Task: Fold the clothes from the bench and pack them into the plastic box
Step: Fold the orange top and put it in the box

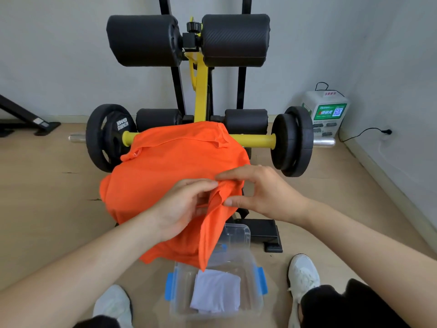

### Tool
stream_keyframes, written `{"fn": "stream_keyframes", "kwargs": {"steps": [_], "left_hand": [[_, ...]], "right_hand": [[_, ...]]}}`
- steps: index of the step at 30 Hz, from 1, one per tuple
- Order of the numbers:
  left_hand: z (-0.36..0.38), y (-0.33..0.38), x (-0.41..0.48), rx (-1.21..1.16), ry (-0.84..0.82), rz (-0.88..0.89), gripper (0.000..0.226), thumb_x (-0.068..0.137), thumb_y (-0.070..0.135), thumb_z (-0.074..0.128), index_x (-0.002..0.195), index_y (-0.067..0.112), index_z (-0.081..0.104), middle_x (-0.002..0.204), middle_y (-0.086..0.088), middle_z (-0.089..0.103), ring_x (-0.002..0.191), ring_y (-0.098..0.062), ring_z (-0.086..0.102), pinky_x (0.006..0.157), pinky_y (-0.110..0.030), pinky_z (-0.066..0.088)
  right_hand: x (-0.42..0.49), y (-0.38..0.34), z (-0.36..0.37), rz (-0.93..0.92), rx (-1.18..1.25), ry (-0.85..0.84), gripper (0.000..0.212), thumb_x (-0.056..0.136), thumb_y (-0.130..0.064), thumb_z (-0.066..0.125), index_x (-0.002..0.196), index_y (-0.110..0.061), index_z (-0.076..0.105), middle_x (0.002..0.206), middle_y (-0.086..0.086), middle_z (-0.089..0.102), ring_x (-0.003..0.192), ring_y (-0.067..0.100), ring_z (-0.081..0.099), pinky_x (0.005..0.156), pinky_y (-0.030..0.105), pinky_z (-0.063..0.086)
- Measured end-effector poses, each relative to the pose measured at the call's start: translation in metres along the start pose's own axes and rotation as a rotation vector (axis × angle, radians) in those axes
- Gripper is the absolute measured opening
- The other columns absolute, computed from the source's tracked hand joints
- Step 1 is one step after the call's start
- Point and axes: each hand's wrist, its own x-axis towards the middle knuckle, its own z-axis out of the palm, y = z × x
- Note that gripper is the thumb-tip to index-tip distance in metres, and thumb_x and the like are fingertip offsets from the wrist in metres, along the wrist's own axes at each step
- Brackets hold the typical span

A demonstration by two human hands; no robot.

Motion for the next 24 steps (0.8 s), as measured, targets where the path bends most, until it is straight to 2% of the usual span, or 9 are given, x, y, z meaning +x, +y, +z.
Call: {"fn": "stream_keyframes", "kwargs": {"steps": [2,5,9,12,15,17,19,21,24], "left_hand": [[-0.004,0.001,0.000,-0.004,-0.009,-0.018,0.034,0.084,0.028,0.062,0.106,0.004,0.071,0.096,-0.013,0.070,0.084,-0.018,0.066,0.077,-0.027,0.053],[-0.012,0.001,-0.004,0.105,-0.054,-0.009,0.033,0.085,0.033,0.061,0.106,0.012,0.076,0.098,-0.010,0.074,0.087,-0.018,0.068,0.080,-0.029,0.052],[-0.014,-0.005,-0.010,0.415,-0.141,0.102,0.050,0.071,0.038,0.078,0.115,0.016,0.071,0.106,-0.011,0.074,0.097,-0.020,0.069,0.090,-0.031,0.053],[-0.008,-0.012,-0.010,0.559,-0.129,0.184,0.052,0.060,0.040,0.086,0.103,0.015,0.071,0.093,-0.002,0.074,0.088,-0.014,0.068,0.086,-0.036,0.053],[0.003,-0.021,-0.008,0.651,-0.035,0.248,0.050,0.057,0.048,0.088,0.093,0.019,0.067,0.090,-0.001,0.074,0.085,-0.022,0.070,0.085,-0.048,0.056],[0.012,-0.025,-0.007,0.746,0.096,0.313,0.050,0.058,0.058,0.084,0.088,0.024,0.064,0.081,0.001,0.071,0.080,-0.024,0.068,0.078,-0.052,0.053],[0.021,-0.024,-0.005,0.792,0.212,0.375,0.049,0.059,0.066,0.078,0.087,0.028,0.063,0.072,0.008,0.067,0.070,-0.016,0.065,0.070,-0.050,0.052],[0.026,-0.020,-0.001,0.780,0.255,0.434,0.044,0.062,0.065,0.077,0.090,0.033,0.065,0.072,0.012,0.067,0.068,-0.008,0.064,0.066,-0.043,0.052],[0.029,-0.018,0.005,0.830,0.300,0.524,0.027,0.070,0.051,0.073,0.083,0.030,0.066,0.063,0.014,0.062,0.058,-0.007,0.056,0.059,-0.038,0.049]], "right_hand": [[0.002,0.002,0.002,0.031,0.034,0.015,0.041,0.078,-0.028,0.083,0.117,-0.020,0.071,0.105,-0.016,0.070,0.095,-0.006,0.061,0.085,0.013,0.047],[0.003,0.011,-0.001,0.077,0.016,0.044,0.022,0.079,-0.021,0.081,0.101,-0.019,0.076,0.089,-0.005,0.074,0.080,0.008,0.063,0.072,0.019,0.049],[0.000,0.020,-0.005,0.120,0.062,0.045,0.004,0.084,-0.018,0.077,0.088,-0.018,0.076,0.079,-0.004,0.073,0.072,0.011,0.066,0.069,0.031,0.055],[-0.002,0.022,-0.008,0.152,0.092,0.068,0.005,0.088,-0.019,0.073,0.090,-0.016,0.076,0.079,-0.001,0.074,0.073,0.019,0.068,0.070,0.042,0.056],[-0.005,0.020,-0.012,0.161,0.115,0.113,0.007,0.090,-0.017,0.069,0.089,-0.017,0.075,0.078,0.001,0.072,0.071,0.020,0.064,0.068,0.040,0.054],[-0.006,0.018,-0.015,0.168,0.152,0.118,0.009,0.091,-0.019,0.067,0.086,-0.017,0.075,0.074,0.004,0.069,0.065,0.016,0.059,0.063,0.037,0.052],[-0.006,0.016,-0.015,0.167,0.161,0.113,0.014,0.089,-0.028,0.067,0.083,-0.017,0.075,0.072,0.007,0.069,0.064,0.022,0.058,0.062,0.039,0.051],[-0.006,0.015,-0.014,0.149,0.152,0.108,0.020,0.088,-0.033,0.067,0.082,-0.015,0.075,0.072,0.009,0.068,0.067,0.028,0.059,0.061,0.041,0.050],[-0.007,0.015,-0.015,0.137,0.162,0.090,0.021,0.091,-0.029,0.070,0.080,-0.012,0.074,0.070,0.015,0.065,0.060,0.020,0.051,0.056,0.037,0.045]]}}
